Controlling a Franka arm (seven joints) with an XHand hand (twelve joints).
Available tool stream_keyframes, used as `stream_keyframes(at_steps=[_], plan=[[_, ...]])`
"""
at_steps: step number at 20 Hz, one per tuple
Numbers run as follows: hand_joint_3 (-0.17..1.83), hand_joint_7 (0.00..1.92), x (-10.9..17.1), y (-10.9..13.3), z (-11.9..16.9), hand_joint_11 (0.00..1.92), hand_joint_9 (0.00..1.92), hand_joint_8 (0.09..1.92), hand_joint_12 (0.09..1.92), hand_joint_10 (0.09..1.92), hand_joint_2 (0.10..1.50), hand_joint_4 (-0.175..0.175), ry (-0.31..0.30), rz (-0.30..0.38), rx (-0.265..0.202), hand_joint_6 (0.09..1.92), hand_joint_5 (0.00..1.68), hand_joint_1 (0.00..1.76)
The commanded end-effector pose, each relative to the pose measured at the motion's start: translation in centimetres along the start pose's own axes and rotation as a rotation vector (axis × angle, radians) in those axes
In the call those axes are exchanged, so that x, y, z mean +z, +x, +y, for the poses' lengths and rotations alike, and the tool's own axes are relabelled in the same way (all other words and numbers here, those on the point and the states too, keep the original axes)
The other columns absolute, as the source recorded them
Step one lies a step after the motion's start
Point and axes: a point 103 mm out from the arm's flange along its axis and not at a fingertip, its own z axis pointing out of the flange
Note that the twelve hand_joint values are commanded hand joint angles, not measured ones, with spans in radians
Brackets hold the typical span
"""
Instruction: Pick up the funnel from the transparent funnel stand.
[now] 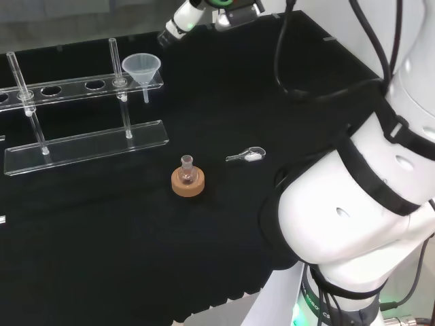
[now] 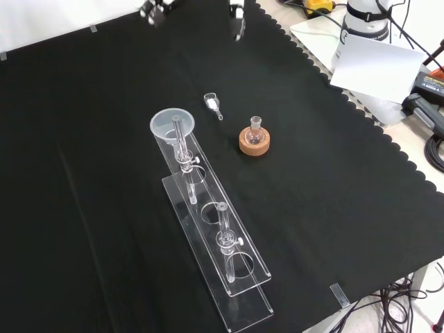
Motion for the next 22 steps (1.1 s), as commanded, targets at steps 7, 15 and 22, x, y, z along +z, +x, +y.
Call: stream_keyframes(at_steps=[7,15,22], plan=[[0.01,0.0,3.9,5.0,8.4,0.0,0.0,0.09,0.75,0.09,0.55,0.013,0.125,-0.037,-0.065,0.09,0.0,0.63],[0.01,0.0,6.4,6.2,11.1,0.0,0.0,0.09,0.53,0.09,0.56,0.013,0.215,-0.047,-0.089,0.09,0.0,0.64],[0.01,0.0,7.6,6.4,12.2,0.0,0.0,0.09,0.09,0.09,0.57,0.009,0.258,-0.054,-0.079,0.09,0.0,0.63]])
